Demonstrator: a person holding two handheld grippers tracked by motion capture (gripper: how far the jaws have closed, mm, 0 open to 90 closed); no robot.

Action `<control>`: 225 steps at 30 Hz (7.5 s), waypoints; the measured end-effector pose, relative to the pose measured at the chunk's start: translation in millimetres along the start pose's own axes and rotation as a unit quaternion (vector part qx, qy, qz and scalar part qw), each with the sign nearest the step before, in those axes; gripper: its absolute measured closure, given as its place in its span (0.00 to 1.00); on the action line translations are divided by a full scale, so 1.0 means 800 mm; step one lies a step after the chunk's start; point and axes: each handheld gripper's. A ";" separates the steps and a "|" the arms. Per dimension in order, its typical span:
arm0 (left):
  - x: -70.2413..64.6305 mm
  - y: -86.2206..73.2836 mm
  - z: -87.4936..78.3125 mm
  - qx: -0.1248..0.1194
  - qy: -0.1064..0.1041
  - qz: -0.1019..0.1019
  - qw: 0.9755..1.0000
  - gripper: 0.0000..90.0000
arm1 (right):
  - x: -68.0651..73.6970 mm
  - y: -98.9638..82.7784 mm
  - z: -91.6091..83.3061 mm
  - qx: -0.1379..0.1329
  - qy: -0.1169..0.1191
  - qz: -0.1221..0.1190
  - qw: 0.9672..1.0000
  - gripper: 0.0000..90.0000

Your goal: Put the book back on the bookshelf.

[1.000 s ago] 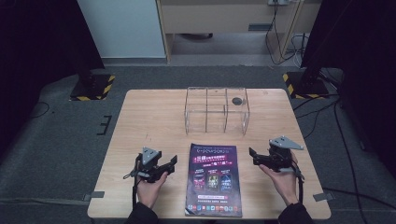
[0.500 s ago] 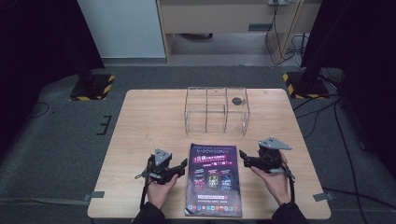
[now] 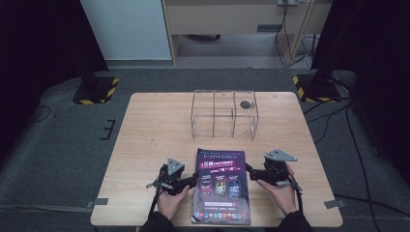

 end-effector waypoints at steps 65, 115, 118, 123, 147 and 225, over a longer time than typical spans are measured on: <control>-0.019 -0.017 0.025 0.024 -0.034 -0.096 0.995 0.56 | 0.037 -0.038 0.051 0.053 0.059 0.016 0.997 0.26; -0.003 -0.010 0.038 0.023 -0.075 -0.134 0.988 0.54 | 0.030 -0.038 0.048 0.044 0.071 0.029 0.996 0.30; -0.001 -0.009 0.028 -0.001 -0.109 -0.151 0.982 0.59 | 0.028 -0.038 0.047 0.043 0.075 0.035 0.996 0.30; -0.018 -0.006 0.023 0.003 -0.180 -0.119 0.976 0.59 | 0.028 -0.038 0.047 0.044 0.080 0.033 0.995 0.31; -0.036 0.005 0.021 0.026 -0.115 -0.049 0.992 0.90 | 0.025 -0.038 0.045 0.047 0.091 0.036 0.994 0.26; -0.043 0.041 -0.046 -0.104 -0.189 -0.056 0.975 0.92 | 0.021 -0.020 0.022 -0.044 0.264 0.098 0.959 0.61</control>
Point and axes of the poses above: each handheld gripper's, and its own axes: z roughly forward along the jaws, y roughly out of its top, x roughly to its left, and after that the axes turned 13 degrees about y, right-handed
